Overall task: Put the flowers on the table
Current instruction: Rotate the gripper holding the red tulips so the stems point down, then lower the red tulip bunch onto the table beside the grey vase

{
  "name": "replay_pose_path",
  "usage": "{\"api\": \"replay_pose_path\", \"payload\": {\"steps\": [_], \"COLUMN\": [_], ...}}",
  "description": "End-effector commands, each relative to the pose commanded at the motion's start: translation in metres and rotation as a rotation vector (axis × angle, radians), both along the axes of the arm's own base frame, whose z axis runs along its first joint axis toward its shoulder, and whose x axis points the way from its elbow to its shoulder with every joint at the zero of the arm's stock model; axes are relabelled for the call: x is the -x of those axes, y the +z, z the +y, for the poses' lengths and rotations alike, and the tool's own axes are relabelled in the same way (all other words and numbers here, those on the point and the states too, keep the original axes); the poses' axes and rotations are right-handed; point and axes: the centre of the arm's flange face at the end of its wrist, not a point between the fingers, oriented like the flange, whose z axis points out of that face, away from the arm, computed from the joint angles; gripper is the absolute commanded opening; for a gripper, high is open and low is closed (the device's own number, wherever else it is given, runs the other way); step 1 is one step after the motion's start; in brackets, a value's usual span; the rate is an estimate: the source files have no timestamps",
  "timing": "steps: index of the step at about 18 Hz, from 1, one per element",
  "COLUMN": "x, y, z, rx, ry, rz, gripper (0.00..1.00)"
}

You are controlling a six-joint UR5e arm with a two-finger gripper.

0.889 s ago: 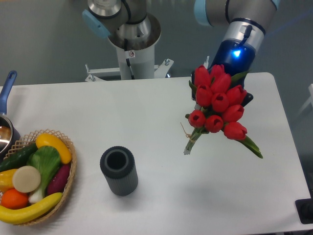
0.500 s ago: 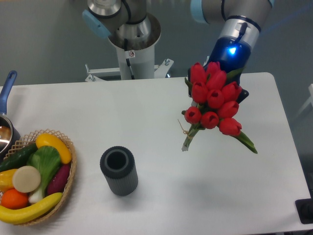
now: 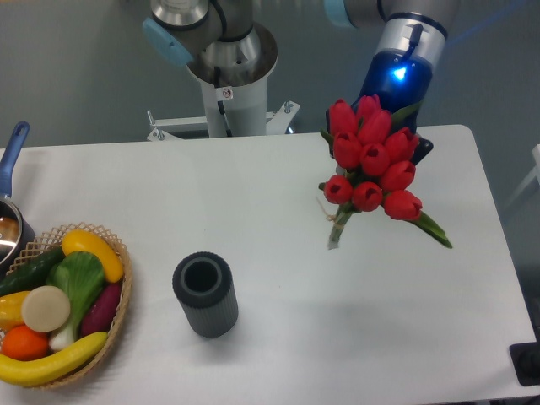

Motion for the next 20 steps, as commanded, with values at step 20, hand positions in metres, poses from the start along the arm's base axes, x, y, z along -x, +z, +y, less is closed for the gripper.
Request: {"api": "replay_pose_path", "payload": {"steps": [20], "x": [-0.005], "y": [-0.134], "z": [0.034], "rx": [0.781], "ry": [-0.05], "rz": [0.247], "gripper": [0.38]}}
